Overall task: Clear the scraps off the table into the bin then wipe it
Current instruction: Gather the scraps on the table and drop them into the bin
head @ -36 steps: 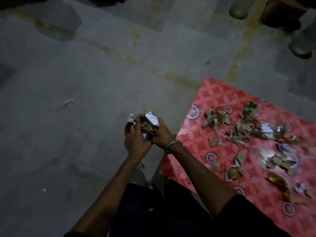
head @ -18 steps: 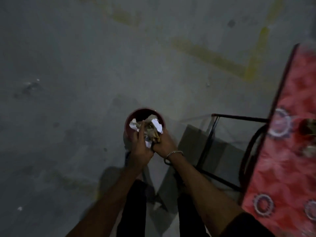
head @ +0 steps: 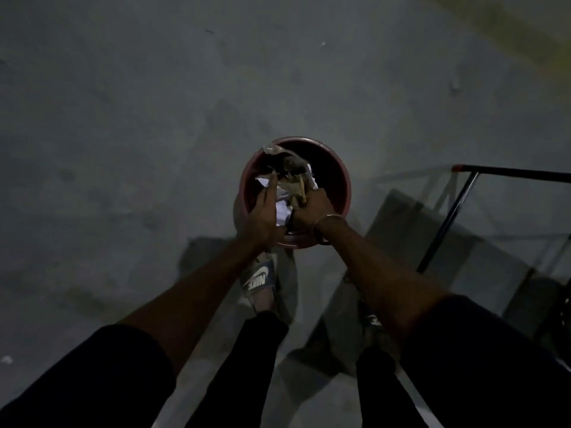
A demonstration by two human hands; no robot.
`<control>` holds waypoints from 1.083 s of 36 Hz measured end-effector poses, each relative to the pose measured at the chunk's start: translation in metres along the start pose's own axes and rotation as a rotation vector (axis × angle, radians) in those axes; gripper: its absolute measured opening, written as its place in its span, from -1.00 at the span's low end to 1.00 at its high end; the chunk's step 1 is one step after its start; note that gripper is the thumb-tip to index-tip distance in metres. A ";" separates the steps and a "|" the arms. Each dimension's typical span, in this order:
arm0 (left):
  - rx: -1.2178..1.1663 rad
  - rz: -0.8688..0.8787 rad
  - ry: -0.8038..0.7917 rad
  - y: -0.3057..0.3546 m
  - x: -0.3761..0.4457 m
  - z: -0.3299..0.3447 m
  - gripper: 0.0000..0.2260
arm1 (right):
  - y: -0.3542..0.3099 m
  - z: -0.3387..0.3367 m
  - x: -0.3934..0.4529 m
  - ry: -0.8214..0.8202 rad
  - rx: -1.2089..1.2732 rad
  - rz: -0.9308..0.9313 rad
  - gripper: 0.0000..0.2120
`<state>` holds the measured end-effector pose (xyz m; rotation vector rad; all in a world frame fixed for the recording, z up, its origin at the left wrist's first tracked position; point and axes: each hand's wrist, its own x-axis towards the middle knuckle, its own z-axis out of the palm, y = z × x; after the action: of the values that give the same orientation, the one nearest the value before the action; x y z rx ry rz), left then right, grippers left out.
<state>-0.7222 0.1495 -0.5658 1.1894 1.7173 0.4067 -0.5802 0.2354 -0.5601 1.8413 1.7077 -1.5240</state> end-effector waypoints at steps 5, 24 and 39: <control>0.156 0.241 0.122 0.015 -0.026 -0.004 -0.44 | 0.014 -0.002 0.002 -0.076 -0.173 0.009 0.18; -0.121 -0.089 0.023 0.306 -0.187 -0.135 -0.26 | -0.165 -0.186 -0.296 0.182 0.146 0.009 -0.38; -0.125 0.221 -0.155 0.536 -0.314 -0.131 -0.61 | -0.092 -0.335 -0.537 0.737 0.469 -0.024 -0.26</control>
<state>-0.5343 0.1633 0.0406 1.2891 1.4130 0.5334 -0.3719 0.1752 0.0415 2.9114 1.7134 -1.4362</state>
